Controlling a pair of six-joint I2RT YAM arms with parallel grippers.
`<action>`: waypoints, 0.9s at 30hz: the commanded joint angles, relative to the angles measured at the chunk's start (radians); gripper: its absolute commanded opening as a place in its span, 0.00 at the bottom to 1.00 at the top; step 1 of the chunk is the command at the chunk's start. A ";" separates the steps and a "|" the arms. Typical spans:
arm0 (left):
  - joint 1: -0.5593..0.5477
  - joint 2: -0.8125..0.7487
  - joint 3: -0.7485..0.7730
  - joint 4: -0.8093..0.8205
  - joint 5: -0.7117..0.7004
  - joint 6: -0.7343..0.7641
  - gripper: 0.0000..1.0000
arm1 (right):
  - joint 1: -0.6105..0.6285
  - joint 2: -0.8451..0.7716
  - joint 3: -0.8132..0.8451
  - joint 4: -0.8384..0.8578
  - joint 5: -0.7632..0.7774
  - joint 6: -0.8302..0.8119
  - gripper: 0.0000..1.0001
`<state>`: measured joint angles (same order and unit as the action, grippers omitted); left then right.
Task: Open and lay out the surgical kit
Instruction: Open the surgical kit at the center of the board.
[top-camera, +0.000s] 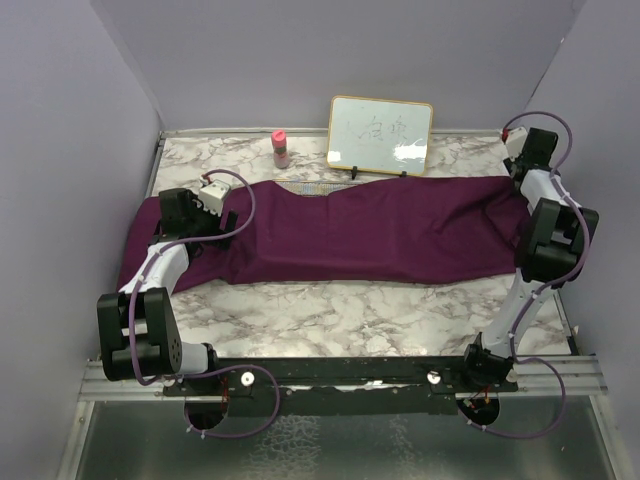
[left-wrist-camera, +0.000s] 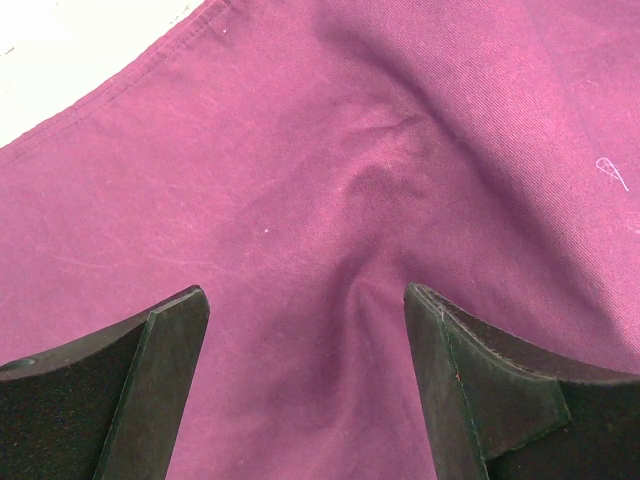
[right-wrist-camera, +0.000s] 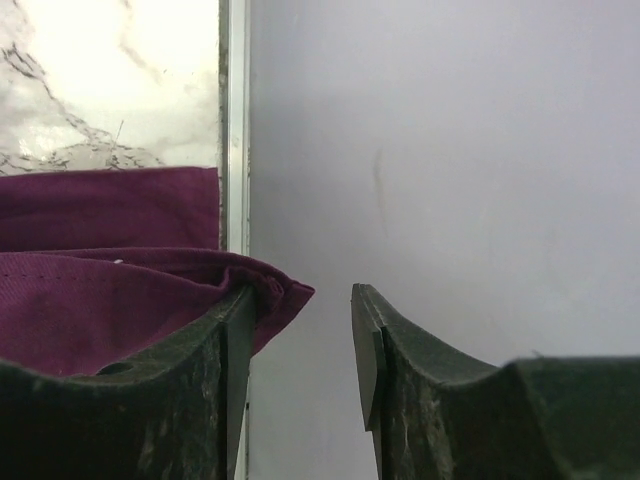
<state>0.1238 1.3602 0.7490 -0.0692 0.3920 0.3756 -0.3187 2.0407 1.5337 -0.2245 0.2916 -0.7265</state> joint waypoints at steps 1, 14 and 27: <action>-0.007 0.005 0.000 0.005 -0.005 0.006 0.82 | -0.010 -0.077 0.016 0.024 -0.048 0.034 0.44; -0.010 0.008 0.009 -0.005 -0.017 0.003 0.82 | -0.011 -0.028 0.062 0.174 -0.002 -0.044 0.44; -0.016 0.029 0.019 -0.010 -0.040 0.005 0.82 | -0.010 0.059 0.134 0.144 -0.125 -0.055 0.43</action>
<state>0.1150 1.3785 0.7494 -0.0822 0.3717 0.3756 -0.3202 2.0819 1.6543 -0.1078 0.2451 -0.7563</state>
